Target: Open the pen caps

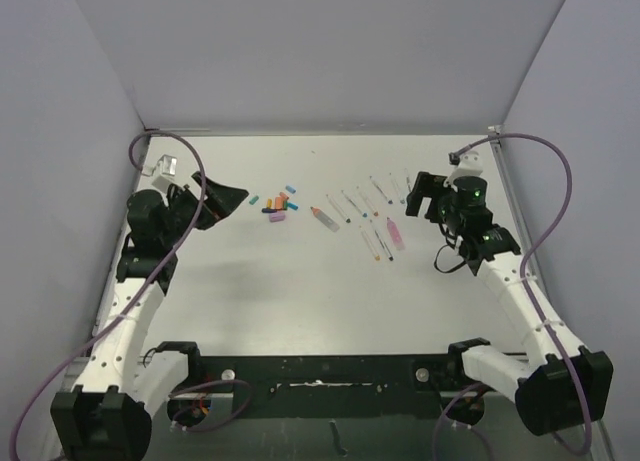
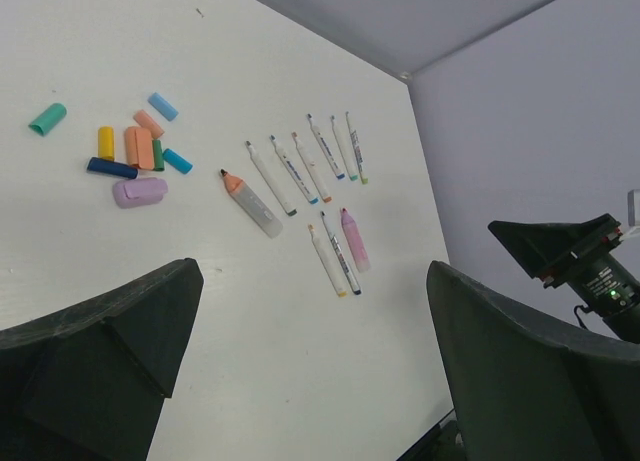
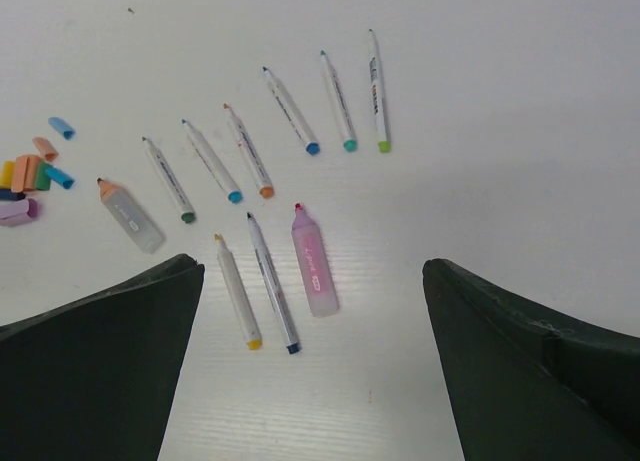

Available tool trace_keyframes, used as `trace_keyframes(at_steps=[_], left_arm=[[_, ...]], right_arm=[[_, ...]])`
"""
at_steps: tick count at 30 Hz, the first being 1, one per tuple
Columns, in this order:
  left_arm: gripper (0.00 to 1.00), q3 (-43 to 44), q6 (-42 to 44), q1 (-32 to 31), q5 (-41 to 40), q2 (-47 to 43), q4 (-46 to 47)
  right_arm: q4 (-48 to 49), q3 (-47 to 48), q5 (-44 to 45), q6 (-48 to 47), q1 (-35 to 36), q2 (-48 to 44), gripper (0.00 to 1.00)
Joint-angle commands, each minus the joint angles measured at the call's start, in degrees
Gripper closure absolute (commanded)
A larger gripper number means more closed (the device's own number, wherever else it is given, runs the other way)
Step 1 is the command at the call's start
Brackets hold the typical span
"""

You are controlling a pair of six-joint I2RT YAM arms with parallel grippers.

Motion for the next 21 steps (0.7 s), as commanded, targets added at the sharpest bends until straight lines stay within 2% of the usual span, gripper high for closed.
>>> trace_keyframes(at_steps=[1,12,21], left_arm=[[0.02,-3.8,2.1,0.5,-2.1,-8.1,-4.9],[0.02,-11.6,1.8,0.5,-6.0,-28.1,-16.0],[0.02,-14.2,1.2,0.5,-6.3,-34.9,-20.5]], right_arm=[[-3.5,-3.1,5.0,4.6,0.0,-7.8,0.02],[-11.3,-10.6,5.1,6.9,0.3,-23.4,0.02],[-13.3,-13.0,4.6,7.4,0.3,-28.2,0.02]])
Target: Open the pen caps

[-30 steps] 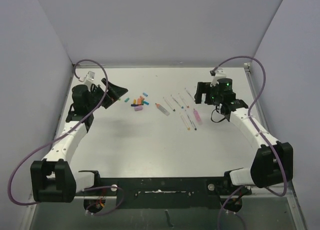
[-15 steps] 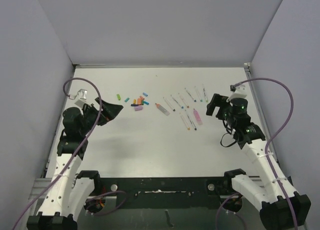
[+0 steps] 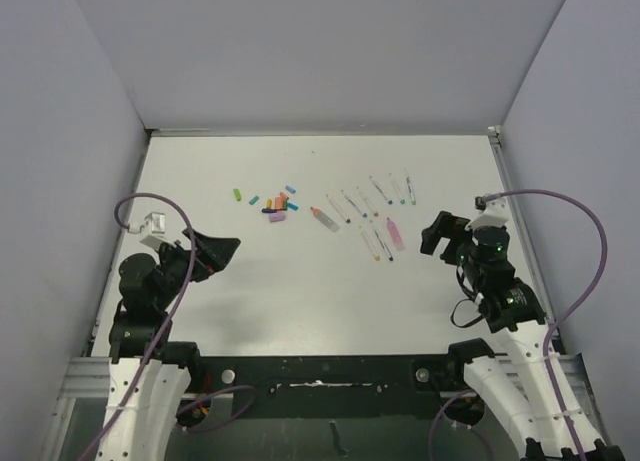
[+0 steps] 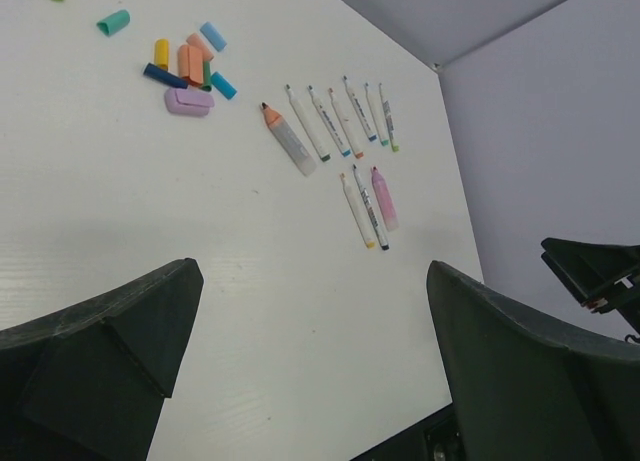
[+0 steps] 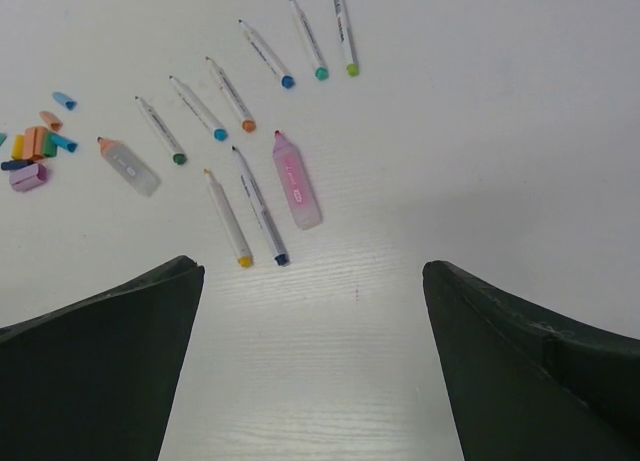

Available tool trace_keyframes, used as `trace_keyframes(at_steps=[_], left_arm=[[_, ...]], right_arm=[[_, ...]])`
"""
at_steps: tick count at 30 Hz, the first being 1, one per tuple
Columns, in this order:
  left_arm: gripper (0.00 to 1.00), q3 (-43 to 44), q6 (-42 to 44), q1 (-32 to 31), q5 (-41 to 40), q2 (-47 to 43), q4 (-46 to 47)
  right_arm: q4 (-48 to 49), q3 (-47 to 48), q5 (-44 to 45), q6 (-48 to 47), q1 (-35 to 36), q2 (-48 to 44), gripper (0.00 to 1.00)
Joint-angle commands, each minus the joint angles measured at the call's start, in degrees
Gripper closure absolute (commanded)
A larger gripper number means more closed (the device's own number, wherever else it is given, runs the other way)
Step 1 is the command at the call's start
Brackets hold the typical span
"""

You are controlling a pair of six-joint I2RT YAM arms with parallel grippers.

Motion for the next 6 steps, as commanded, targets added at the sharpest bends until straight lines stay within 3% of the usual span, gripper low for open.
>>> trace_keyframes(at_steps=[1,6], left_arm=[[0.02,-0.9,0.4,0.4,-0.8,-2.2,-2.4],[0.02,-1.4,1.1,0.4,-1.2,-4.0,-3.4]], right_arm=[[0.1,-1.2,0.5,0.7,0.2,-1.2,0.02],[0.2,-1.3,0.2,0.5,0.2,-0.4,0.02]])
